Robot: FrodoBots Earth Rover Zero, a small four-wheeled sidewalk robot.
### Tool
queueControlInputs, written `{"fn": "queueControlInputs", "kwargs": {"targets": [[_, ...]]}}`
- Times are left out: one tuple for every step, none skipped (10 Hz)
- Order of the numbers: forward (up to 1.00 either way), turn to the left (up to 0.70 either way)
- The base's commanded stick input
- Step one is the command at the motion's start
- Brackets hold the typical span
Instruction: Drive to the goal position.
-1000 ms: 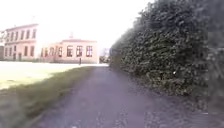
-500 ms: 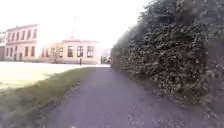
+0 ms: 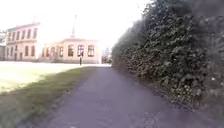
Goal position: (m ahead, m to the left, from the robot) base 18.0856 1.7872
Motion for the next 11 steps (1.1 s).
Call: {"fn": "queueControlInputs", "kwargs": {"targets": [[0.85,0.0],[0.85,0.0],[0.85,0.0],[0.85,0.0],[0.85,0.0],[0.85,0.0],[0.85,0.0],[0.85,0.0],[0.85,0.0],[0.85,0.0],[0.85,0.0]]}}
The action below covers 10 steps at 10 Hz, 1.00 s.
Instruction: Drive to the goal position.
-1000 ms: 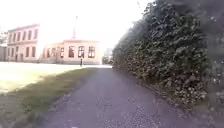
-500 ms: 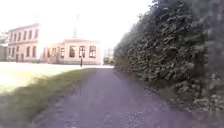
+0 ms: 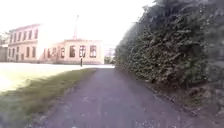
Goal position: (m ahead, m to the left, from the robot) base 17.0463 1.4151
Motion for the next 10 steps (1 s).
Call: {"fn": "queueControlInputs", "kwargs": {"targets": [[0.85,0.0],[0.85,0.0],[0.85,0.0],[0.85,0.0],[0.85,0.0],[0.85,0.09],[0.85,0.34],[0.85,0.32],[0.85,0.03],[0.85,0.0]]}}
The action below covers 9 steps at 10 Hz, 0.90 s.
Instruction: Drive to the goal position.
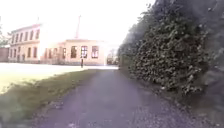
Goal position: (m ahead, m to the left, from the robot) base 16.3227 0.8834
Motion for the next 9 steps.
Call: {"fn": "queueControlInputs", "kwargs": {"targets": [[0.85,0.0],[0.85,0.0],[0.85,0.0],[0.85,-0.08],[0.85,-0.27],[0.85,-0.34],[0.85,-0.34],[0.85,-0.08],[0.85,0.0]]}}
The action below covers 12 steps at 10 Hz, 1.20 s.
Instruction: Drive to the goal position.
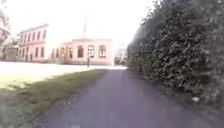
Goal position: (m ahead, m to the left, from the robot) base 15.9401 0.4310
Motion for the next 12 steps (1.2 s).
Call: {"fn": "queueControlInputs", "kwargs": {"targets": [[0.85,0.0],[0.85,0.0],[0.85,0.0],[0.85,0.0],[0.85,0.0],[0.85,0.0],[0.85,0.0],[0.85,0.0],[0.85,0.0],[0.85,0.0],[0.85,0.0],[0.85,0.0]]}}
